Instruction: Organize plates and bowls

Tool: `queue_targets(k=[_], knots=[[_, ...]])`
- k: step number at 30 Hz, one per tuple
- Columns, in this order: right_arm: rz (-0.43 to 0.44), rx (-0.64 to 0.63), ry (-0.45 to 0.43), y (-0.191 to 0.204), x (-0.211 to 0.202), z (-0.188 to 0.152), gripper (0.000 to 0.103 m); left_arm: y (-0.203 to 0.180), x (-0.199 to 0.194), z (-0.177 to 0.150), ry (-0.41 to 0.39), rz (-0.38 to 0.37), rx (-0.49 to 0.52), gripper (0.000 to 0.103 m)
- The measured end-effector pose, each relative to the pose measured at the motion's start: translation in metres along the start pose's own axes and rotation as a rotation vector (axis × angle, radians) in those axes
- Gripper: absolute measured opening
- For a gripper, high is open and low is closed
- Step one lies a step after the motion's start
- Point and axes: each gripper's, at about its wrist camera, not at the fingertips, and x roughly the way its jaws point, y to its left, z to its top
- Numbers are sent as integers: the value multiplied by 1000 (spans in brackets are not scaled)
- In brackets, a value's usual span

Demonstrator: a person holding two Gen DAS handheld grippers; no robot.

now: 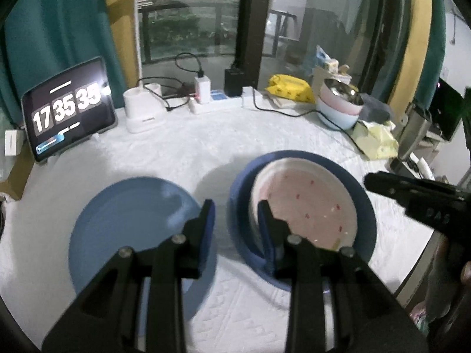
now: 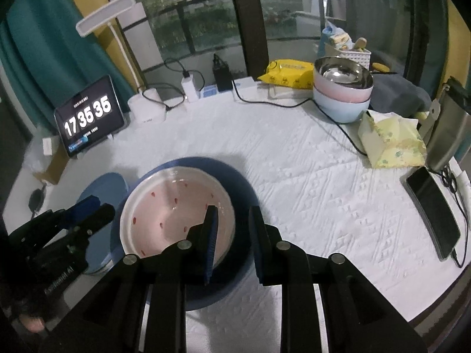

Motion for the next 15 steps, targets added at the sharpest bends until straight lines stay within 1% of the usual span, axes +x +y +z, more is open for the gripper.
queue_targets(k=[5, 7, 13, 15], knots=[[21, 19, -4, -15, 3, -1, 29, 18, 12, -2, 25, 12, -43, 32], [30, 29, 5, -20, 6, -3, 30, 21, 15, -2, 29, 1, -53, 32], [66, 57, 21, -30, 15, -7, 30, 16, 25, -2, 49, -25, -40, 32], [81, 60, 26, -32, 18, -8, 30, 12, 29, -2, 60, -14, -31, 32]])
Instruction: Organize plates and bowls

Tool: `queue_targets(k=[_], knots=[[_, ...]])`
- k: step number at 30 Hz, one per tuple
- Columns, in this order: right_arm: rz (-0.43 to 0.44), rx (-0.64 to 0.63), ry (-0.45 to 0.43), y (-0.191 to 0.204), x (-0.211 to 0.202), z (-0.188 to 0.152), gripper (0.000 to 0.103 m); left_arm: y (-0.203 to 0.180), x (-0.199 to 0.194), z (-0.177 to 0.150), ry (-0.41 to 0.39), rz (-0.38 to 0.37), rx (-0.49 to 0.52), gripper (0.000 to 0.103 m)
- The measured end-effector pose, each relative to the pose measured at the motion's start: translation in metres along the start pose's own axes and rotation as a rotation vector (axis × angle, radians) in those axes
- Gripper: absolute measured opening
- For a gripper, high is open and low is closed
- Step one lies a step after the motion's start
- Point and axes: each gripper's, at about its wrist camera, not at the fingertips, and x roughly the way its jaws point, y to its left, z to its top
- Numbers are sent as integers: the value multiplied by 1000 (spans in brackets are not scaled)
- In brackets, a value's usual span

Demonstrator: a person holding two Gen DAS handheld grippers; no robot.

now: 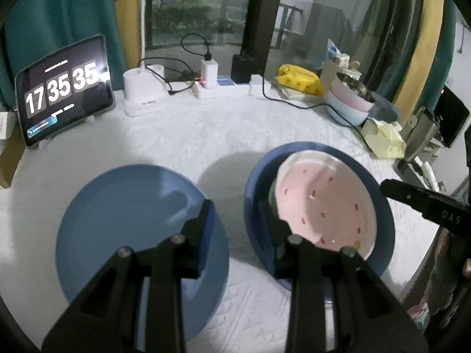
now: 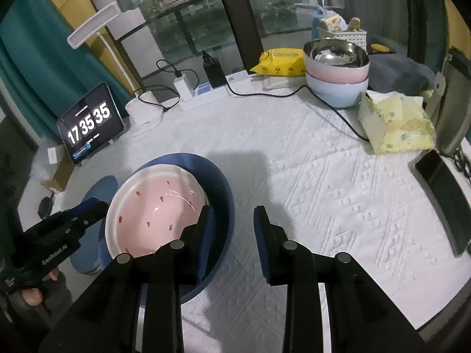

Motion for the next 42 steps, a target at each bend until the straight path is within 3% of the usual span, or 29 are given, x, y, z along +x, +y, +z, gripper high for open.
queue_targets(k=[11, 15, 19, 21, 22, 31, 34, 39, 42], knots=[[-4, -19, 53, -3, 24, -6, 30, -8, 20, -4, 60, 41, 41, 33], [-10, -18, 61, -4, 30, -8, 39, -14, 22, -4, 52, 64, 96, 33], [-7, -10, 72, -8, 32, -7, 44, -8, 24, -3, 63, 30, 75, 33], [-56, -5, 67, -10, 32, -7, 58, -6, 24, -3, 68, 11, 57, 33], [-74, 6, 65, -10, 33, -7, 59, -5, 24, -3, 67, 10, 55, 33], [-81, 82, 18, -15, 34, -14, 60, -10, 22, -6, 38, 41, 58, 32], [-71, 74, -2, -11, 32, -15, 50, -8, 21, -7, 34, 13, 26, 30], [4, 84, -3, -4, 32, -15, 17, -13, 19, -9, 12, -28, 27, 11], [-14, 70, -14, 5, 32, -14, 9, -16, 19, -8, 0, -17, 28, 10]])
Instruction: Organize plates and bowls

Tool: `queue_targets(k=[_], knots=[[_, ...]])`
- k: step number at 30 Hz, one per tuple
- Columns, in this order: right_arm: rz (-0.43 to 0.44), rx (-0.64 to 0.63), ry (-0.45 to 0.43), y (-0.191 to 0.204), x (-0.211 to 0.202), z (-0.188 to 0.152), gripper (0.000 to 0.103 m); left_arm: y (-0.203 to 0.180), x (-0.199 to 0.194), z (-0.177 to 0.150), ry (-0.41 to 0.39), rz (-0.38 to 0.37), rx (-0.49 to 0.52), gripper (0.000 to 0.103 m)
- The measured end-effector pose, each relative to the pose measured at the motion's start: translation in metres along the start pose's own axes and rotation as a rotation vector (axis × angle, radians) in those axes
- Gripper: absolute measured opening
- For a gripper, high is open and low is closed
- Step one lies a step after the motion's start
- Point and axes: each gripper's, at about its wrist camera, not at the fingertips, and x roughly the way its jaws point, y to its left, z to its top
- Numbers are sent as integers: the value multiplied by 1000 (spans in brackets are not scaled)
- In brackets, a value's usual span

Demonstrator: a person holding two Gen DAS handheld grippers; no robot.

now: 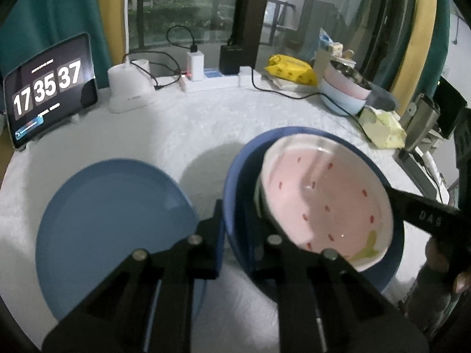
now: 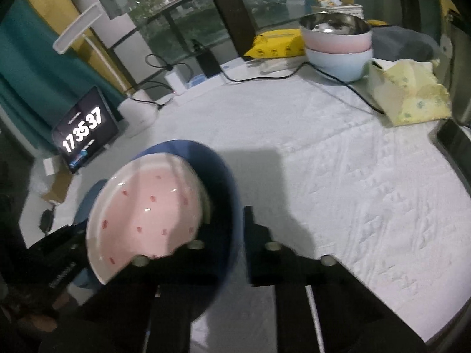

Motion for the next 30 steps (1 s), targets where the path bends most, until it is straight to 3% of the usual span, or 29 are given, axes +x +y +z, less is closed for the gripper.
queue_targets(k=[20, 30], knots=[[-23, 18, -21, -9, -19, -2, 8, -21, -4, -7, 24, -13, 29, 10], [-31, 11, -48, -7, -33, 1, 8, -25, -15, -4, -4, -27, 29, 10]])
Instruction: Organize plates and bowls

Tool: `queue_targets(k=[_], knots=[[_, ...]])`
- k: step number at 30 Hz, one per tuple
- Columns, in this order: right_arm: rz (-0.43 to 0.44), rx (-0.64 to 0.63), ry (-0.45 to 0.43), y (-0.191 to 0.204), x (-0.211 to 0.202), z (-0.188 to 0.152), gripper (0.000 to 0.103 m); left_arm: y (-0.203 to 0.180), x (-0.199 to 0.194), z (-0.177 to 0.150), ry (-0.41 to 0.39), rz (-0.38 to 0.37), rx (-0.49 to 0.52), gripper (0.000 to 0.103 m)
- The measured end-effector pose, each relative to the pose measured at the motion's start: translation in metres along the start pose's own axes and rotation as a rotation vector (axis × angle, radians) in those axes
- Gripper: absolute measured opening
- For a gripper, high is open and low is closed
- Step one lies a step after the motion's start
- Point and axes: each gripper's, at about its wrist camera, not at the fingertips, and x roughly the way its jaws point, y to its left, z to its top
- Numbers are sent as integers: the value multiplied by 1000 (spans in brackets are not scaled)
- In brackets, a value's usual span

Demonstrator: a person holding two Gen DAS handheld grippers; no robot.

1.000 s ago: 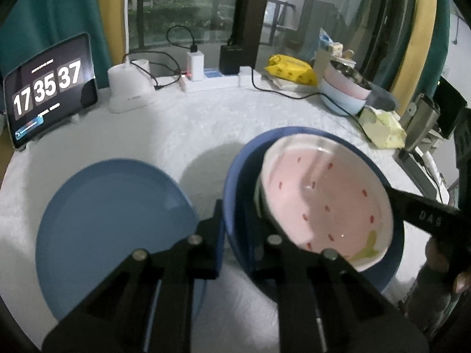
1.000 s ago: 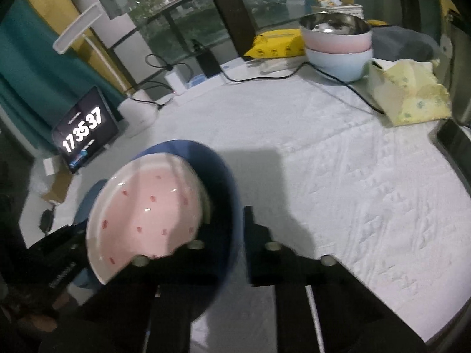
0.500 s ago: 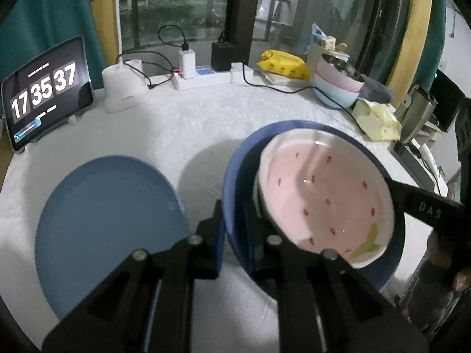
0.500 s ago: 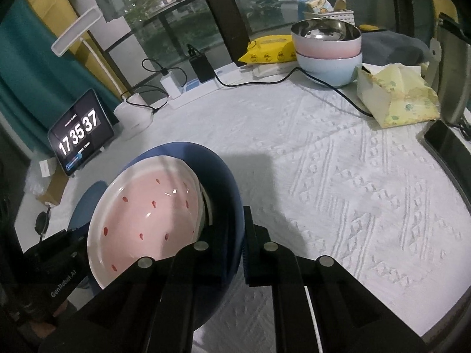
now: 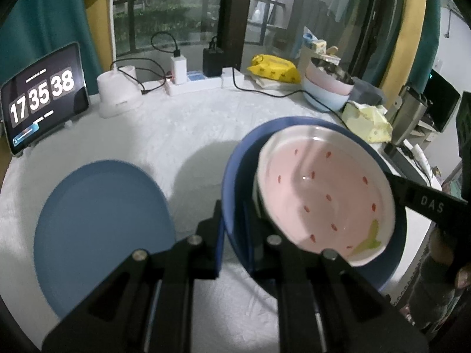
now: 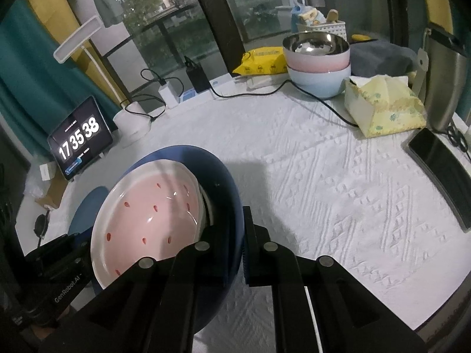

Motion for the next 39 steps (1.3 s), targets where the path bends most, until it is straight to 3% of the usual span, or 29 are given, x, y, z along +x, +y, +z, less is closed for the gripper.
queue_targets(k=[18, 39], knots=[[20, -47, -54, 32, -13, 20, 8, 23, -30, 16, -69, 10, -32, 10], [67, -150, -49, 109, 4, 34, 9, 95, -57, 15, -109, 58, -127, 10]])
